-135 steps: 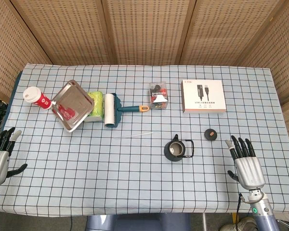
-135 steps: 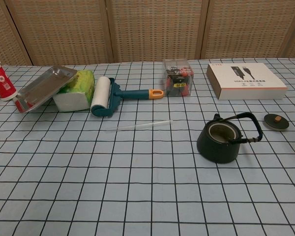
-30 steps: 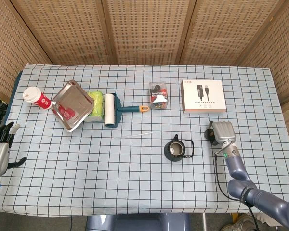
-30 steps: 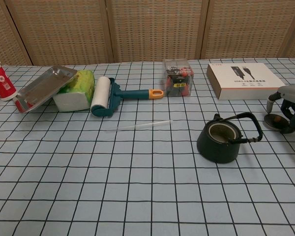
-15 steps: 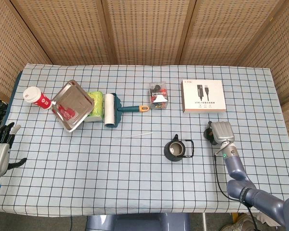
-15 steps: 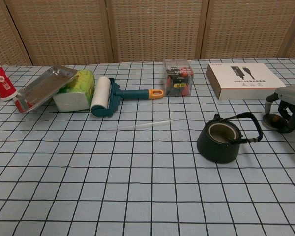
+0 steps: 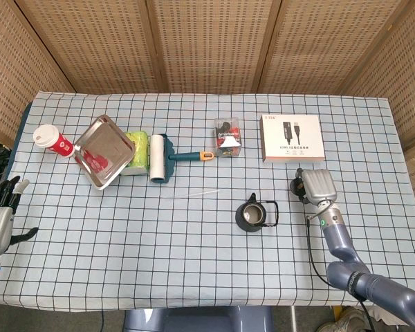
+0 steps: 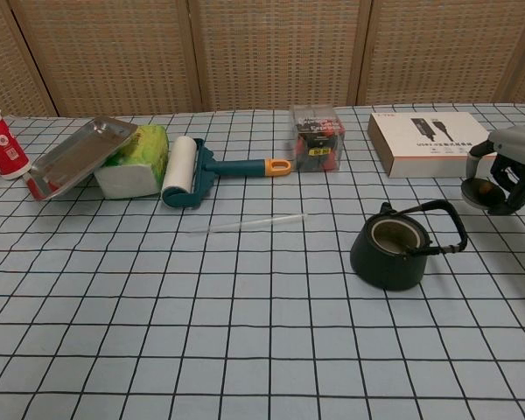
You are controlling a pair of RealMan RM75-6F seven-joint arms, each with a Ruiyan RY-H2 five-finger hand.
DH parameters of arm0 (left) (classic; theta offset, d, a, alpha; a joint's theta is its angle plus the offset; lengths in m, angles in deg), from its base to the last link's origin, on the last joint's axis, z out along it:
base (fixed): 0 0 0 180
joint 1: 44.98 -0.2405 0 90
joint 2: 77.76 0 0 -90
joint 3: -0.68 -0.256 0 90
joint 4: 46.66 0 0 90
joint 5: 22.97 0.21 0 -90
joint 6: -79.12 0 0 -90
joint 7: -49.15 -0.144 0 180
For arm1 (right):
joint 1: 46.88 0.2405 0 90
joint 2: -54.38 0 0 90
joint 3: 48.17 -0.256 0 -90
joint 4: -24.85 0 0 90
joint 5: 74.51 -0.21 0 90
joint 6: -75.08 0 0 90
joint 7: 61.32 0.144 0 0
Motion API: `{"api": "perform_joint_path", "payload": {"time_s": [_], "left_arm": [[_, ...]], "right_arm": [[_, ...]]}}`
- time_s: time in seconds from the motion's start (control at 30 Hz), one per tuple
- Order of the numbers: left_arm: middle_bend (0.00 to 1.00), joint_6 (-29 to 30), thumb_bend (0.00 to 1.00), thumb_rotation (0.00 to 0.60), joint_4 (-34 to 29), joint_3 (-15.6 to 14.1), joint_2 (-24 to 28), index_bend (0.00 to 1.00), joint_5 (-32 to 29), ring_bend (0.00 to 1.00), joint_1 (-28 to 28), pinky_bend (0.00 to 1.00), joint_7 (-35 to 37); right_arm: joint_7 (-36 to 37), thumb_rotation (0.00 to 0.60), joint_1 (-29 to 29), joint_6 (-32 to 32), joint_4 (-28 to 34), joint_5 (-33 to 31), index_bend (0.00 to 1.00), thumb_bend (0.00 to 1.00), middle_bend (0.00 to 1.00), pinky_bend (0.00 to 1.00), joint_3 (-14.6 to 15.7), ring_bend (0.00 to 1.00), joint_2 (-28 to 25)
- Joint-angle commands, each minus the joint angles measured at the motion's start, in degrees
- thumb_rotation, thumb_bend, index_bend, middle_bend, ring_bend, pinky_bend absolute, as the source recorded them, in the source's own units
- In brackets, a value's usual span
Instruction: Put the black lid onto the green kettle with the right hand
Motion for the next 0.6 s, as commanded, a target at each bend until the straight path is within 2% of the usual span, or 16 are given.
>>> {"api": "perform_joint_path", "payload": {"time_s": [0.03,0.23,0.6], "left_arm": [[0.00,0.2,0.02,0.600,-0.1,0.0,0.1,0.00,0.2,0.00,-0.1,0.00,0.2],[0.00,0.1,0.02,0.600,-0.2,-0.2,0.4,0.00,0.5,0.00,-0.1,0.00,0.8],[0.00,-0.2,0.02,0.600,-0.2,-0.5,1.1,0.00,1.0,0.00,-0.2,0.00,2.5]], "right_arm": [[-2.1,0.600,-0.3,2.1,3.6,-0.1,0.55,0.46,0.82,0.54,-0.5,0.81,-2.1],[-5.8,0.600,-0.3,5.5,10.6,-0.3,0.56,0.46,0.82,0.54,-1.1,0.81,-5.0],[-17.0,0.600,1.7,12.4,25.7,-1.0,0.57,0.46,0.82,0.54,-2.7,0.81,-9.5]]}}
